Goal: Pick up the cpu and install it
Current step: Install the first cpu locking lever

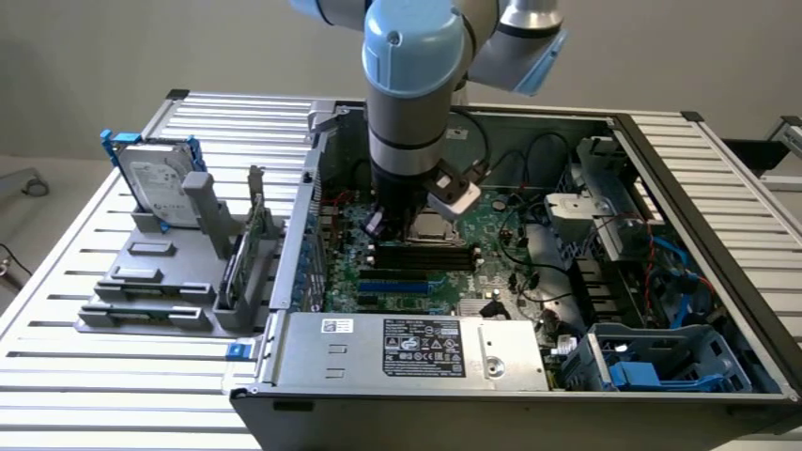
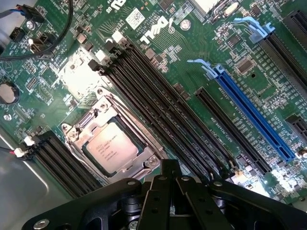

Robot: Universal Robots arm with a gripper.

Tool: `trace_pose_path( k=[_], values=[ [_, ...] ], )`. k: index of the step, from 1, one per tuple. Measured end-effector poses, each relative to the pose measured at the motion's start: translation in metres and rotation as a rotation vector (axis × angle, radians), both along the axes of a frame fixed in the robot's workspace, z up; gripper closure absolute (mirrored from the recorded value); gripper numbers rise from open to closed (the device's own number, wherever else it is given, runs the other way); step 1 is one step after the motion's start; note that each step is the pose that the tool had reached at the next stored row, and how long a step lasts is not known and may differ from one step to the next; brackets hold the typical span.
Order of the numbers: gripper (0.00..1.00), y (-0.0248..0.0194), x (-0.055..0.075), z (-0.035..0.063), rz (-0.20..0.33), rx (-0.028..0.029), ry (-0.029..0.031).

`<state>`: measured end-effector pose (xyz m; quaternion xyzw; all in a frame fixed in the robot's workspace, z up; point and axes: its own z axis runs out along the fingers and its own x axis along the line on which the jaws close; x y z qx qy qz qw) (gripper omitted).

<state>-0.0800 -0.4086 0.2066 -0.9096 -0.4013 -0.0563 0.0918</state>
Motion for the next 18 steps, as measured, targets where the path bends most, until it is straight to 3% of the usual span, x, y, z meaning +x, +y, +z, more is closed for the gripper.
trace_pose_path(
  k=[18],
  values=[
    [0.89, 0.0027, -0.0017, -0.0056, 0.004, -0.0001, 0.0000]
  ],
)
